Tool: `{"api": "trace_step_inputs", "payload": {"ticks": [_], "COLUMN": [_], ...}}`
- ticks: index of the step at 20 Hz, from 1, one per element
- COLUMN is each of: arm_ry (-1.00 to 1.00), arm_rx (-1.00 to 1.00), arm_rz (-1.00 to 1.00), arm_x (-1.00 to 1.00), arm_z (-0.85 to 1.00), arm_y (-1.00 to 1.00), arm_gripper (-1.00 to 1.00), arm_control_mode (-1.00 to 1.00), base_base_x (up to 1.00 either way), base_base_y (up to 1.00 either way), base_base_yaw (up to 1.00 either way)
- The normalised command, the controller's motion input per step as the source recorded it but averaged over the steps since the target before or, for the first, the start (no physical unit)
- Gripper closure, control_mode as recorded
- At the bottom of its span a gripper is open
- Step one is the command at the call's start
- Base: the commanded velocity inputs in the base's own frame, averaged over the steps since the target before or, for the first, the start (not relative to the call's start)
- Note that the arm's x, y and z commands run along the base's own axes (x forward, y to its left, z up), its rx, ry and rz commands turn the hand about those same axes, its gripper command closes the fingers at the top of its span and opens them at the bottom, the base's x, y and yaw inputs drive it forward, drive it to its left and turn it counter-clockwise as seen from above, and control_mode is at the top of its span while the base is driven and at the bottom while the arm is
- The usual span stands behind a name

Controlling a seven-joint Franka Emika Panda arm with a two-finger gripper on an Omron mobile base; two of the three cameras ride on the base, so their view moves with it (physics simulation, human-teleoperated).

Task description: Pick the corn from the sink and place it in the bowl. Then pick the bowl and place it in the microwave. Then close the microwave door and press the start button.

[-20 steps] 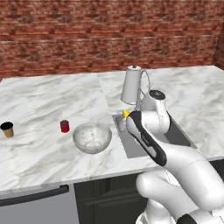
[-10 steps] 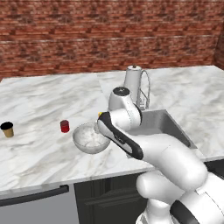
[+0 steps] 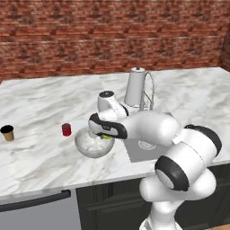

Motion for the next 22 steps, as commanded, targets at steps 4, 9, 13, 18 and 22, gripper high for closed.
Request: {"api": "trace_step_inputs", "payload": {"ticks": [4,9,13,18,22], "arm_ry": [0.01,0.00,0.00,-0.02,-0.12], "arm_rx": [-0.07,-0.01,0.00,0.00,0.00], "arm_rz": [0.01,0.00,0.01,0.00,0.00], "arm_x": [0.19,0.00,0.00,-0.43,-0.37], "arm_z": [-0.30,-0.27,-0.61,-0.09,0.43], "arm_y": [0.46,0.07,-0.09,-0.04,0.00], "arm_gripper": [1.00,1.00,1.00,-1.00,-1.00], "arm_control_mode": [-1.00,-1.00,-1.00,-1.00,-1.00], "base_base_x": [0.00,0.00,0.00,0.00,0.00], "base_base_y": [0.00,0.00,0.00,0.00,0.00], "base_base_yaw": [0.00,0.00,0.00,0.00,0.00]}}
